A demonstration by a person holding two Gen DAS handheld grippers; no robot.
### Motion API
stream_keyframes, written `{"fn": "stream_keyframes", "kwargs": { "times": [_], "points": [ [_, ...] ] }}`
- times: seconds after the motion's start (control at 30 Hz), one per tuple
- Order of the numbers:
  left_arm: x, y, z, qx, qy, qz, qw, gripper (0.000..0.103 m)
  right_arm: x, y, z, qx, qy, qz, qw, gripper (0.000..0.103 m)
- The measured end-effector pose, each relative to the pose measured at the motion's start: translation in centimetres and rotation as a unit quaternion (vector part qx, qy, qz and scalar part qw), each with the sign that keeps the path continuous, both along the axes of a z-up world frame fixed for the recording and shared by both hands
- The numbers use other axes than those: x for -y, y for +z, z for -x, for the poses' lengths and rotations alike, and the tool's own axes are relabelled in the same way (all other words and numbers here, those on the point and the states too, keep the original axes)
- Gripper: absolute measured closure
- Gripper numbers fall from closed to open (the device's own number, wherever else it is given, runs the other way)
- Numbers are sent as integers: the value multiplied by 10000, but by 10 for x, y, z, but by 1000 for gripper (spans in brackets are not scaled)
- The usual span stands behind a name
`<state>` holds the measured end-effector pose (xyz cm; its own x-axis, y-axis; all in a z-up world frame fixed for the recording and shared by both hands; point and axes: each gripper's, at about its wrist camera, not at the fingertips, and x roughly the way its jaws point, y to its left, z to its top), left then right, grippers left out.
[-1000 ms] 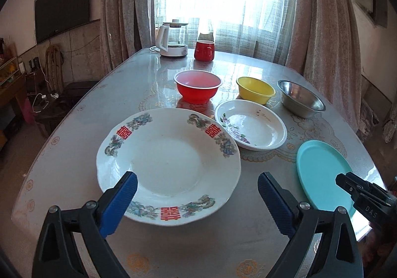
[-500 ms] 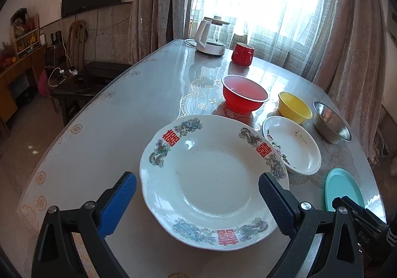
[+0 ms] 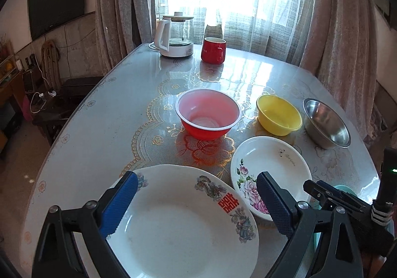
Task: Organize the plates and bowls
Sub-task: 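Reach the right gripper to the white floral dish rim and grasp it, then lift the white floral dish with the right gripper and lower it onto the turquoise plate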
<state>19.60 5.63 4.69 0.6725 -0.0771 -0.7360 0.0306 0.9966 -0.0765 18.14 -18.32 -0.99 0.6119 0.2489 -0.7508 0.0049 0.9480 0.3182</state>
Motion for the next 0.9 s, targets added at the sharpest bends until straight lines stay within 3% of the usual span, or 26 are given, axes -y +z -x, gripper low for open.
{"fn": "stream_keyframes", "kwargs": {
  "times": [0.13, 0.3, 0.67, 0.9],
  "points": [
    [13, -16, -33, -419, -217, 11, 9989, 14, 2, -12, -18, -222, -19, -75, 9997, 64],
    [20, -38, -63, -985, -294, 98, 9947, 34, 2, -22, -30, -363, 55, -159, 9992, 64],
    [51, -61, -92, -1384, -555, -497, 9876, 51, 1, -23, -38, -466, 234, -92, 9986, 74],
    [58, -72, -94, -1618, -771, -211, 9836, 75, 0, -25, -43, -502, 288, -54, 9983, 83]
  ]
}}
